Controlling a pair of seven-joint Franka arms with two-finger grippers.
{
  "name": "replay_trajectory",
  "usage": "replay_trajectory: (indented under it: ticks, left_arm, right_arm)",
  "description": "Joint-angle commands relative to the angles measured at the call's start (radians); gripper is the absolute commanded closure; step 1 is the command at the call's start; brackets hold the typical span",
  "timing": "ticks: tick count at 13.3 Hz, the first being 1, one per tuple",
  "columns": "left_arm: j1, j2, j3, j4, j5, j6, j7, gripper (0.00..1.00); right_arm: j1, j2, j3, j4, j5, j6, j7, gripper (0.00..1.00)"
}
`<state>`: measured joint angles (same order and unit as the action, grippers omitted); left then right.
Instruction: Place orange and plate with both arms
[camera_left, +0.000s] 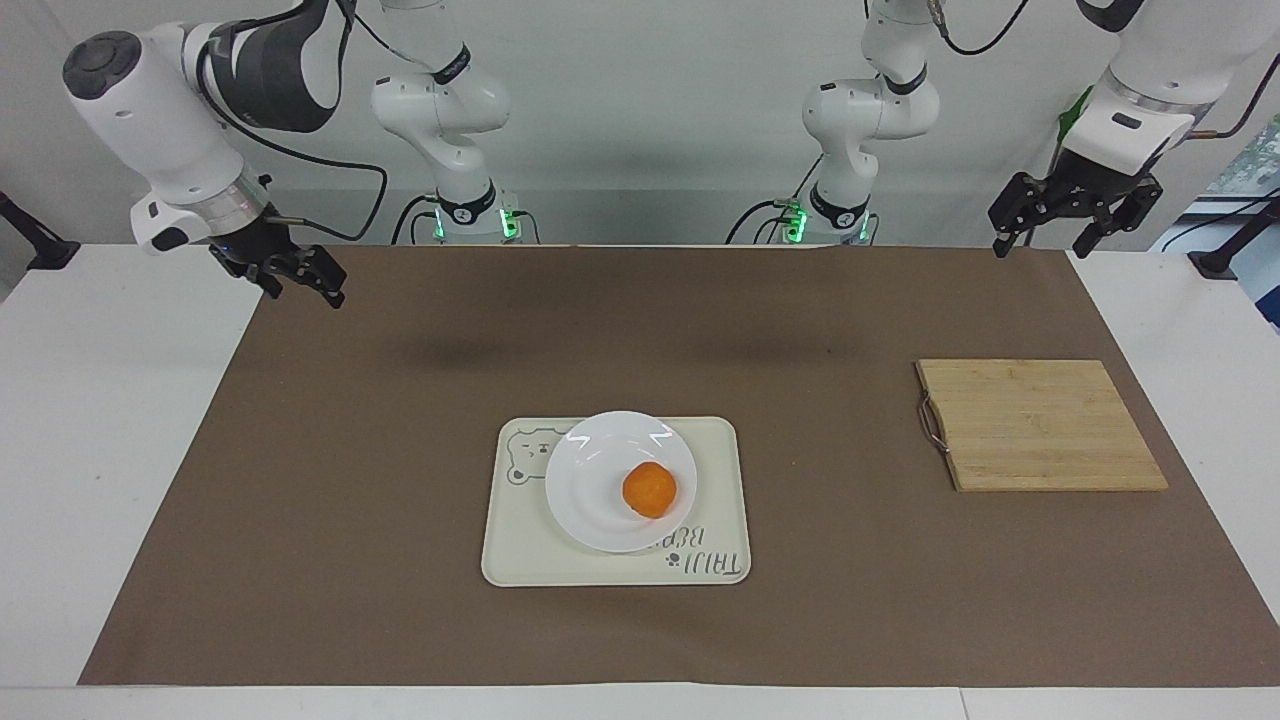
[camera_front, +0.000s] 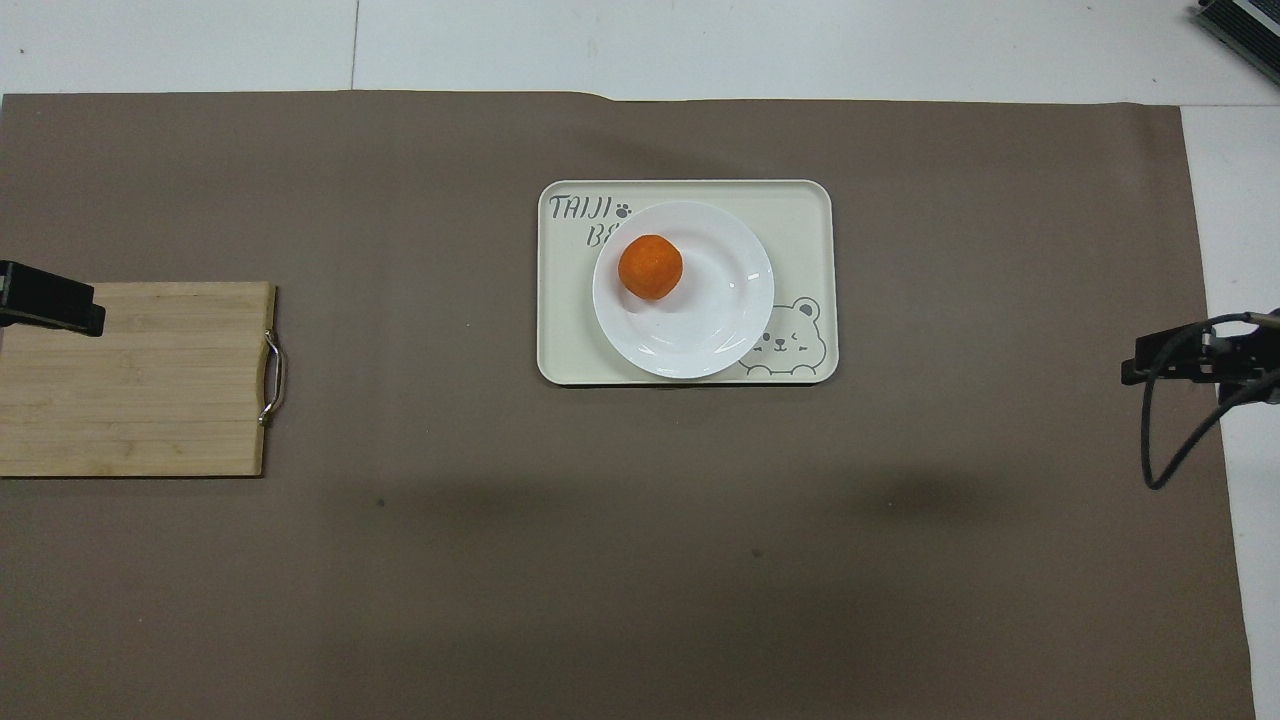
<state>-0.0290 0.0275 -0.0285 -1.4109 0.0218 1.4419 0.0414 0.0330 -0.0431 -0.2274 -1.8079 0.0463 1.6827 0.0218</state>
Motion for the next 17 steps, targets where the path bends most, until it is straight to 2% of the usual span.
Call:
replay_trajectory:
  ticks: [1,3,8,10,13,15,17]
  left_arm:
    - [-0.003,-0.026,-0.005,-0.025,-0.008,-0.005,-0.003,0.0]
    - [-0.005,-0.024,-0.005,-0.025,-0.01,0.002,-0.003,0.0]
    - [-0.005,-0.024,-0.007,-0.025,-0.01,0.002,-0.005,0.0]
    - [-0.003,-0.024,-0.007,-0.025,-0.011,0.002,-0.008,0.0]
    - [0.009,-0.024,-0.005,-0.025,-0.037,0.0,-0.011,0.0]
    - [0.011,-0.026,-0.004,-0.025,-0.037,-0.003,-0.014,0.0]
    - [0.011,-0.028,-0.002,-0.025,-0.037,-0.014,-0.014,0.0]
  right_arm:
    - [-0.019,-0.03,0.01,0.018,-0.032,0.0,-0.063,0.0]
    - [-0.012,-0.043,0.019,0.056,-0.055,-0.012,-0.066,0.0]
    - [0.012,-0.038,0.033,0.221,-0.066,-0.171,-0.059,0.0]
    - [0.021,-0.041,0.06,0.249,-0.124,-0.196,-0.066,0.0]
    - [0.022,-0.079,0.08,0.2,-0.122,-0.182,-0.053,0.0]
    - [0.021,-0.08,0.079,0.205,-0.051,-0.201,-0.037,0.0]
    - [0.024,-0.086,0.085,0.208,-0.002,-0.241,0.057,0.0]
